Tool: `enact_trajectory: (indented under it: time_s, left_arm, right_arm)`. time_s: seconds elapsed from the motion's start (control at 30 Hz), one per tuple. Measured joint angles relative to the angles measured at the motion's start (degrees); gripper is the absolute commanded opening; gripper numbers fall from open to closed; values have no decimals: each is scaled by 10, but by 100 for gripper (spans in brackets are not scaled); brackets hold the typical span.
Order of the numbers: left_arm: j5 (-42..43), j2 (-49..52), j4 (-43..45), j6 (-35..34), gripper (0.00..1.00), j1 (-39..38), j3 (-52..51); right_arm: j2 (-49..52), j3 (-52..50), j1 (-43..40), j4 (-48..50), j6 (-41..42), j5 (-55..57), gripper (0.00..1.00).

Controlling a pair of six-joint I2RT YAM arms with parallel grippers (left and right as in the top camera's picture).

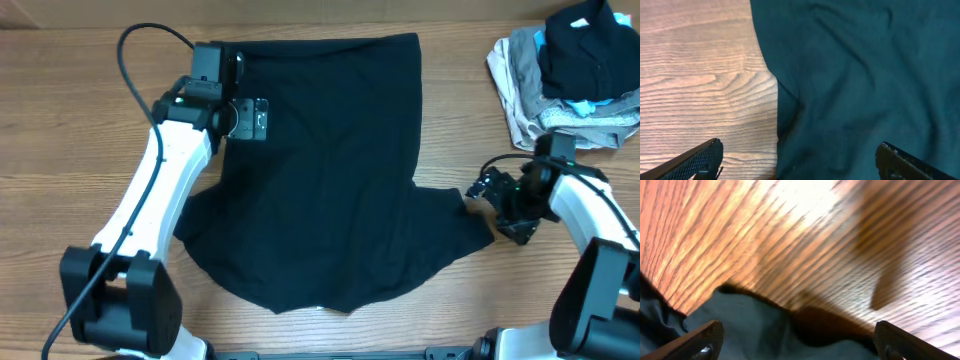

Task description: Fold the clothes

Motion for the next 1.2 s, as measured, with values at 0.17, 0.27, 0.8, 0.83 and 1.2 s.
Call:
enact_trajectory:
  time_s: [0.17,0.27,0.8,0.83,1.2]
  left_arm:
    - [0,13,-2,3,100,3,0]
    - [0,13,-9,3,100,4,0]
    - [0,13,-13,3,100,4,0]
    - [0,13,-13,3,100,4,0]
    - [0,13,29,3,100,19,0]
  right_arm:
    - [0,0,-9,-39,-50,-21,93]
    - [0,-2,0,-61,-72,-17,64]
    - [-9,-68,9,42,-68,9,15]
    - [-8,-68,9,42,-61,13,15]
    - [28,-60,-92,73,-25,-80,13]
